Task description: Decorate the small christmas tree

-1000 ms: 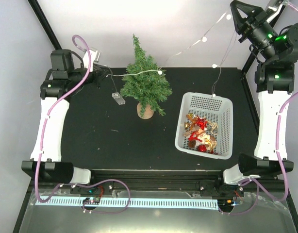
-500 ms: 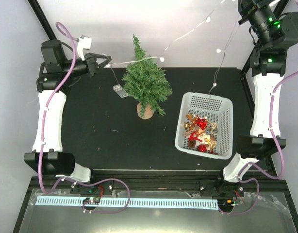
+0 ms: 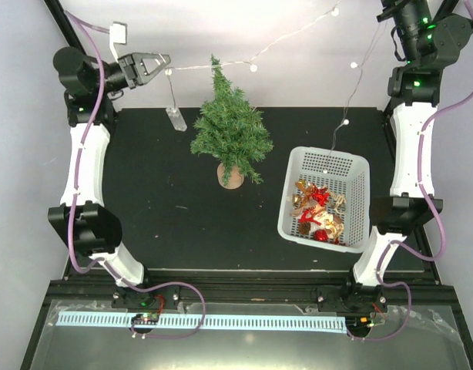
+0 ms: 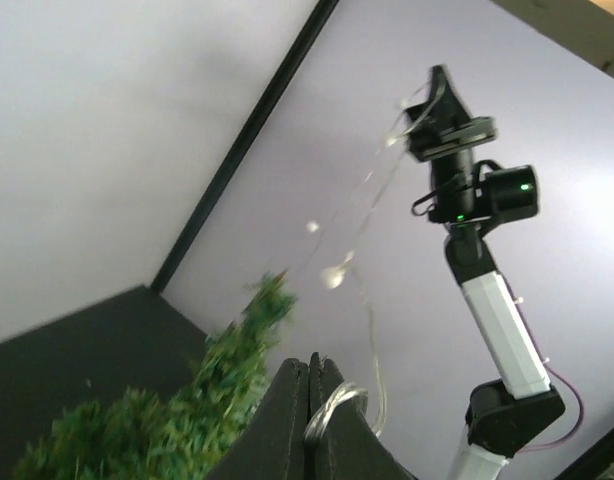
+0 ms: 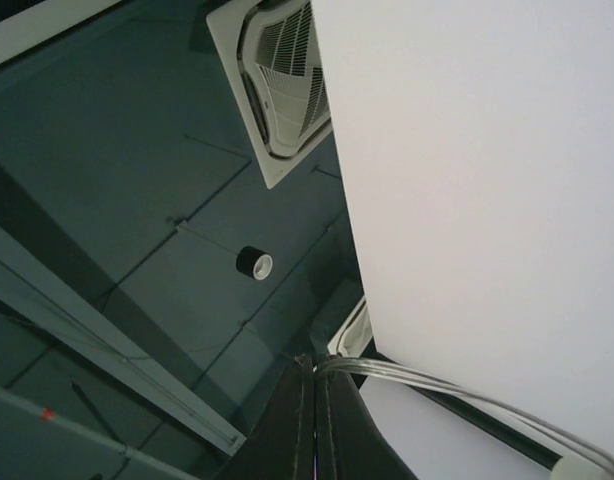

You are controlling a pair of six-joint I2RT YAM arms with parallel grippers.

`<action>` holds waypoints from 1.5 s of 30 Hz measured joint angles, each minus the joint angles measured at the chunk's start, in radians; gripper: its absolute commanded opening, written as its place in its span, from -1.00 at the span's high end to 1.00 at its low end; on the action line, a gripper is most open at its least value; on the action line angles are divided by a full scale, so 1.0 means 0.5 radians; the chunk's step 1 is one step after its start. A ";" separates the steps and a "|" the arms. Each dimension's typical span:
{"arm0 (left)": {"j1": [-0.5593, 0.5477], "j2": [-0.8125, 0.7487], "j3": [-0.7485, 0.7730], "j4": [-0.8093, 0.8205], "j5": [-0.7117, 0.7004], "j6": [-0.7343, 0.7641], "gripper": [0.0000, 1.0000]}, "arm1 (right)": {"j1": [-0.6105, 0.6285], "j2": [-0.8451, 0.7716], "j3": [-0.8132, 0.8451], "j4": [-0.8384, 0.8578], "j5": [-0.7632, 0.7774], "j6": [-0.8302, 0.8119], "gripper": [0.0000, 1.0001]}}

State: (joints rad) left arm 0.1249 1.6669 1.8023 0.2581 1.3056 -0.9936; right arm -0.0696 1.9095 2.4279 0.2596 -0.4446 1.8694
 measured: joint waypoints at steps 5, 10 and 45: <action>0.008 0.035 0.287 0.055 -0.004 -0.040 0.97 | 0.007 0.053 0.009 0.018 0.035 0.021 0.98; 0.043 0.064 0.497 0.030 -0.063 0.007 0.96 | 0.007 0.056 0.009 0.047 0.053 0.021 0.98; 0.092 0.586 0.741 -0.676 -0.297 0.626 0.97 | -0.012 0.056 -1.035 0.407 0.208 -0.146 0.98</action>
State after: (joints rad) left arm 0.1707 1.9598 2.1727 -0.0799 1.1572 -0.6807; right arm -0.0757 1.9377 1.9102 0.4629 -0.3408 1.7962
